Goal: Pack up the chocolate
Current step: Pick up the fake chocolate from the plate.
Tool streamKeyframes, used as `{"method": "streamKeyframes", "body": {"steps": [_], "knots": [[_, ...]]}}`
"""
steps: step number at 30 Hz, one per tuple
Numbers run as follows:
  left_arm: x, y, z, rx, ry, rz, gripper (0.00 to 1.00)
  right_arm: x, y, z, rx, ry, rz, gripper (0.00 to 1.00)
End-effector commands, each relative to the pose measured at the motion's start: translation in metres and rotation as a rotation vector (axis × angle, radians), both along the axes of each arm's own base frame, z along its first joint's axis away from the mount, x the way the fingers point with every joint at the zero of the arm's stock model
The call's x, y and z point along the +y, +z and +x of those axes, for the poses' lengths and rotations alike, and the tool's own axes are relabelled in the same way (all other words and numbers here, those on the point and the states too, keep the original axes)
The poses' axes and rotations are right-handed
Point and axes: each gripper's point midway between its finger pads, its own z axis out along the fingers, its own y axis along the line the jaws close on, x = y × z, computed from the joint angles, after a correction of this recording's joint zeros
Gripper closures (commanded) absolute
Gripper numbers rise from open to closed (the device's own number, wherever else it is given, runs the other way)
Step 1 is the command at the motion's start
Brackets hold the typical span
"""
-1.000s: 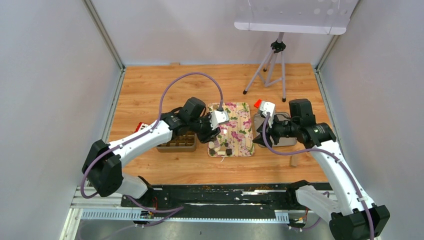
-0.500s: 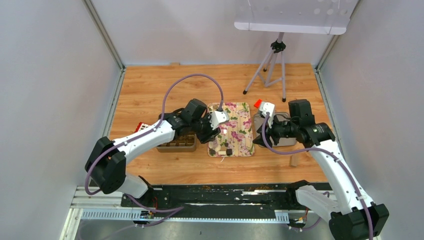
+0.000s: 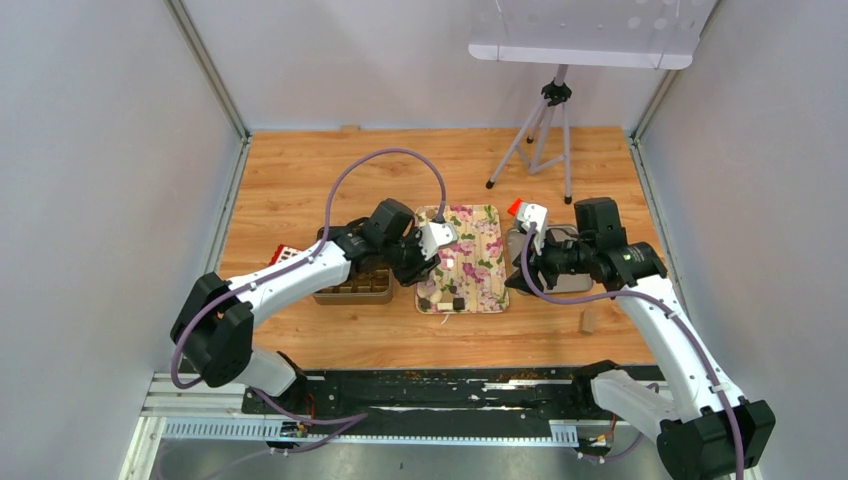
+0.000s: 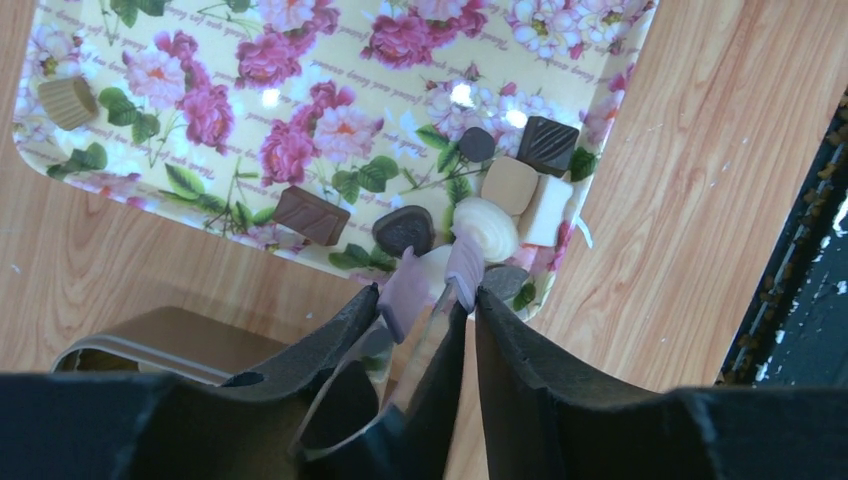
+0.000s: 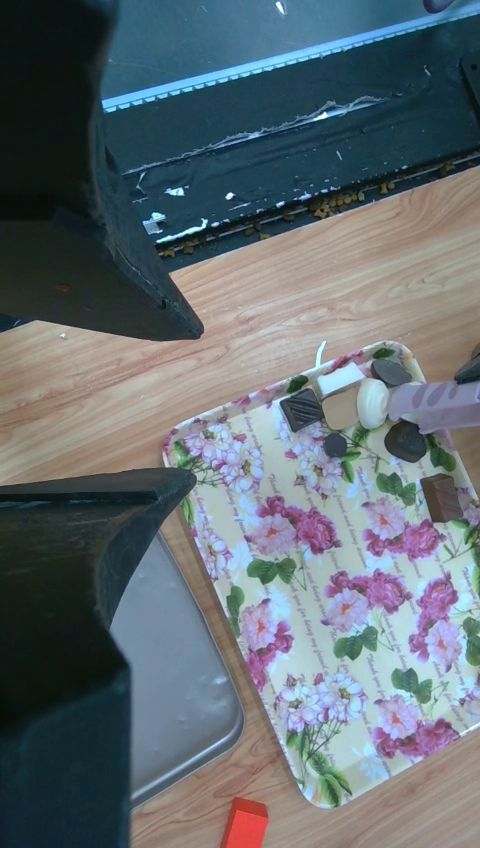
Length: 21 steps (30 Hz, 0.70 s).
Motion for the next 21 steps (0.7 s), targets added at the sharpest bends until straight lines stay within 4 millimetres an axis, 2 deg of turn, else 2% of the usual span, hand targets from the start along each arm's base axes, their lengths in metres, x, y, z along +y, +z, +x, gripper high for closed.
{"method": "streamKeyframes", "body": {"steps": [1,5,7,13,21], "knots": [[0.000,0.001,-0.010,0.038,-0.011,-0.019,0.58,0.003,0.013,0.006,-0.052,0.018,0.021,0.50],[0.002,0.001,-0.012,0.039,-0.009,-0.022,0.65,0.004,0.014,0.006,-0.052,0.018,0.024,0.50],[0.002,0.004,-0.011,0.030,-0.005,-0.030,0.66,0.003,0.014,0.006,-0.053,0.017,0.023,0.50],[0.004,0.027,-0.003,-0.043,0.019,-0.058,0.51,0.003,0.016,0.005,-0.052,0.017,0.022,0.50],[0.002,0.011,-0.006,-0.026,-0.017,-0.046,0.45,0.004,0.016,0.008,-0.055,0.016,0.024,0.50]]}}
